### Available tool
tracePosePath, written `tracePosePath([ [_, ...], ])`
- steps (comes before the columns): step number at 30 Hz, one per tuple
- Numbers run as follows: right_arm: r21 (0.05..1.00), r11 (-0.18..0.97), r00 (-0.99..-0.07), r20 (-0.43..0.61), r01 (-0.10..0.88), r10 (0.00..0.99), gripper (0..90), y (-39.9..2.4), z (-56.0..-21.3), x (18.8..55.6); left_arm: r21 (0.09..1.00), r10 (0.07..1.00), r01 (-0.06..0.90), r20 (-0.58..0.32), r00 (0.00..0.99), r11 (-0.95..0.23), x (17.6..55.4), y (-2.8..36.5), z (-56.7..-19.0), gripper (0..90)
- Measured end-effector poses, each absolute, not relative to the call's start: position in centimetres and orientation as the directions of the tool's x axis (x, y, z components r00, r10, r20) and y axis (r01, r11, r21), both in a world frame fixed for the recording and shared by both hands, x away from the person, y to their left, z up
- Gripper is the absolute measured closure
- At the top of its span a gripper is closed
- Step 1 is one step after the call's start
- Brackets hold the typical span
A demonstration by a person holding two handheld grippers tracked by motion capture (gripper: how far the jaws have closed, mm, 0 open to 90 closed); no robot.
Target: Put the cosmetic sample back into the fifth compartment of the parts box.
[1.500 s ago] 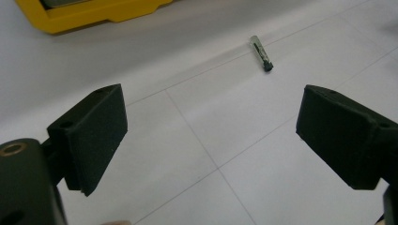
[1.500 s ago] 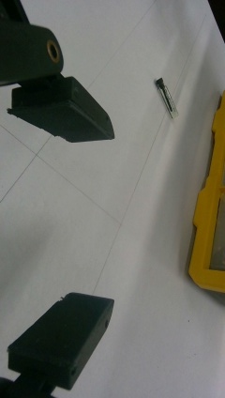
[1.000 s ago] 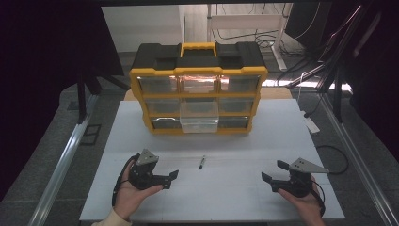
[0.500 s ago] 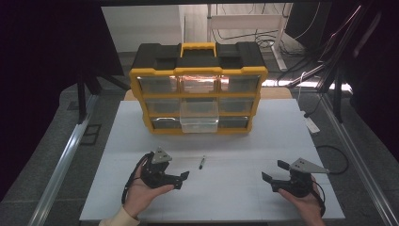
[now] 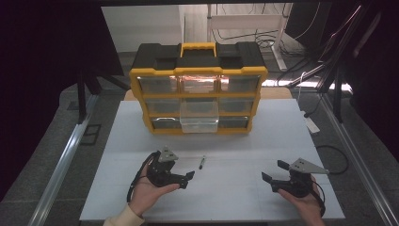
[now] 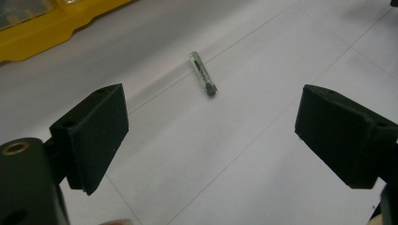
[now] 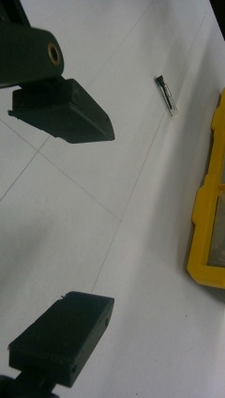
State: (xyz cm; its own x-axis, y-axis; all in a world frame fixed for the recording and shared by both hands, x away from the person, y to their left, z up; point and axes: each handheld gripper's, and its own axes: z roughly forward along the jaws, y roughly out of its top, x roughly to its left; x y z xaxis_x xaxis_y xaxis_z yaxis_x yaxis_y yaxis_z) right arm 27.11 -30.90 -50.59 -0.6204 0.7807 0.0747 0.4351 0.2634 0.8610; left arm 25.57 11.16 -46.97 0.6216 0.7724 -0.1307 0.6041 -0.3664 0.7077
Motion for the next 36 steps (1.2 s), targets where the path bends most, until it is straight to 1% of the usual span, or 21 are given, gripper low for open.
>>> tracePosePath([
  [6,0.86,0.264,-0.621,0.075,0.436,0.78,16.9,-30.9,-50.6,27.1,0.706,0.777,0.604,-0.122,0.618,-0.37,25.7,10.6,-46.9,11.9],
  [36,0.859,0.27,-0.623,0.07,0.435,0.779,16.9,-30.9,-50.6,27.1,0.699,0.762,0.599,-0.118,0.636,-0.392,26.8,8.2,-46.9,10.8],
])
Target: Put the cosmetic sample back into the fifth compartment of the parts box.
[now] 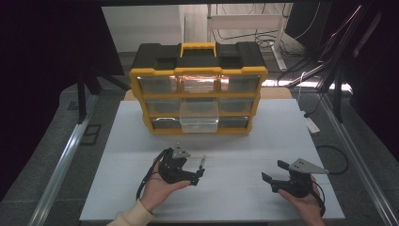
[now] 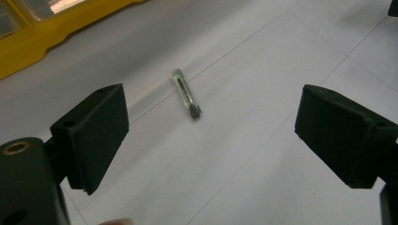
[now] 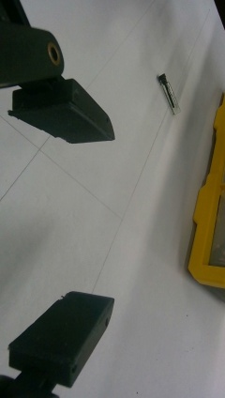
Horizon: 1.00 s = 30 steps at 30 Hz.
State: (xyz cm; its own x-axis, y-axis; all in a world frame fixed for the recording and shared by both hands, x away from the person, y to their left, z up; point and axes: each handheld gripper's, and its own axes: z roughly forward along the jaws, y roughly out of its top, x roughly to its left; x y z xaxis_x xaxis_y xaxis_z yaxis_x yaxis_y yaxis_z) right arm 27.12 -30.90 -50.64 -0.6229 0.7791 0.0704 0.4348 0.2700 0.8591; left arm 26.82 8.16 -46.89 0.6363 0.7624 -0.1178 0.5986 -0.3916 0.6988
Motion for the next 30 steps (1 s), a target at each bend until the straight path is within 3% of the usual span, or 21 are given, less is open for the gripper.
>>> tracePosePath([
  [30,0.86,0.271,-0.625,0.069,0.432,0.778,16.9,-30.9,-50.6,27.1,0.677,0.769,0.618,-0.119,0.628,-0.4,27.9,6.3,-47.1,10.4],
])
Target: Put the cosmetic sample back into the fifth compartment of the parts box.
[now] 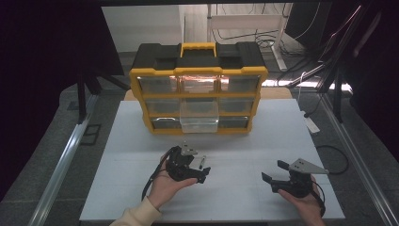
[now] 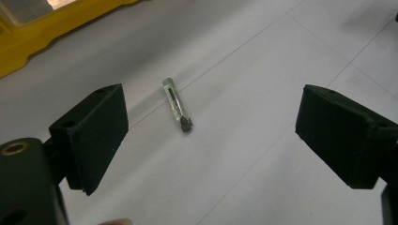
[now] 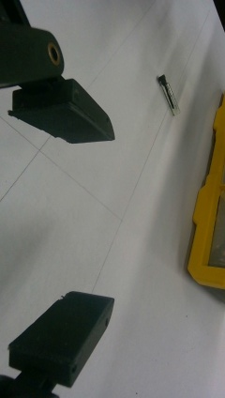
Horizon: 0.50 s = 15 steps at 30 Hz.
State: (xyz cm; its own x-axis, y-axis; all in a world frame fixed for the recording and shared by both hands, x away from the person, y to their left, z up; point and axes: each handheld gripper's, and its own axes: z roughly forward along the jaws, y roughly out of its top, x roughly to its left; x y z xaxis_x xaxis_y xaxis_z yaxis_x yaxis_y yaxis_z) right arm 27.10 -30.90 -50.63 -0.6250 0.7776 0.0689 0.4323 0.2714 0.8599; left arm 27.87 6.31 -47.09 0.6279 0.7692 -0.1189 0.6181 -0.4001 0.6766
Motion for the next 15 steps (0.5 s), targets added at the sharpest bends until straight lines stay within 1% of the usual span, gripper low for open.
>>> tracePosePath([
  [6,0.86,0.271,-0.625,0.07,0.433,0.778,17.0,-30.9,-50.6,27.1,0.665,0.775,0.631,-0.121,0.62,-0.4,28.3,6.0,-47.3,10.3],
  [15,0.86,0.271,-0.626,0.07,0.432,0.777,17.0,-30.9,-50.6,27.1,0.643,0.789,0.645,-0.103,0.606,-0.412,29.3,5.2,-48.0,10.4],
])
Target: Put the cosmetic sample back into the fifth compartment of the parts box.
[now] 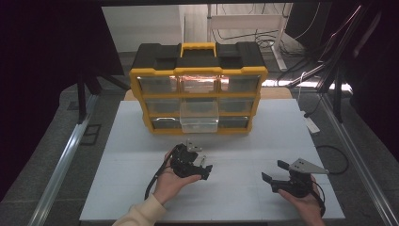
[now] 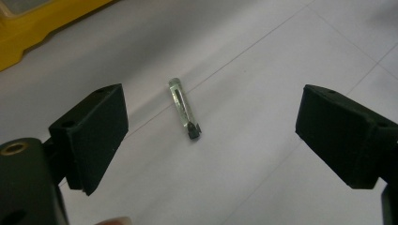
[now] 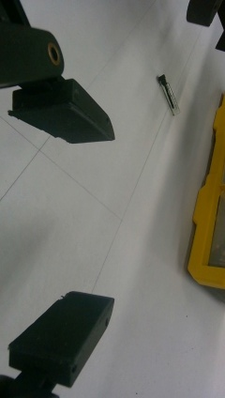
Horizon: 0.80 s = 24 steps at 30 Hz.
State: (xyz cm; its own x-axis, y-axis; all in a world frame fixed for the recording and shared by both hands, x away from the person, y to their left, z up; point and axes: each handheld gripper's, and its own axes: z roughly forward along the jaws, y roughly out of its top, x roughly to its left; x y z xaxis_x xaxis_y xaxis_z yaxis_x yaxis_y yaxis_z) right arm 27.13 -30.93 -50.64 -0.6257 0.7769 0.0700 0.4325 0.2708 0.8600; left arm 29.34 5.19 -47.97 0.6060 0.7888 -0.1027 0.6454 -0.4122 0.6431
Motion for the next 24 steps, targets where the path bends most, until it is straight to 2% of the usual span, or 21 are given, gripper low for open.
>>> tracePosePath([
  [24,0.862,0.27,-0.625,0.067,0.429,0.778,17.0,-31.0,-50.6,27.1,0.599,0.801,0.666,-0.069,0.595,-0.444,31.1,3.9,-49.7,16.4],
])
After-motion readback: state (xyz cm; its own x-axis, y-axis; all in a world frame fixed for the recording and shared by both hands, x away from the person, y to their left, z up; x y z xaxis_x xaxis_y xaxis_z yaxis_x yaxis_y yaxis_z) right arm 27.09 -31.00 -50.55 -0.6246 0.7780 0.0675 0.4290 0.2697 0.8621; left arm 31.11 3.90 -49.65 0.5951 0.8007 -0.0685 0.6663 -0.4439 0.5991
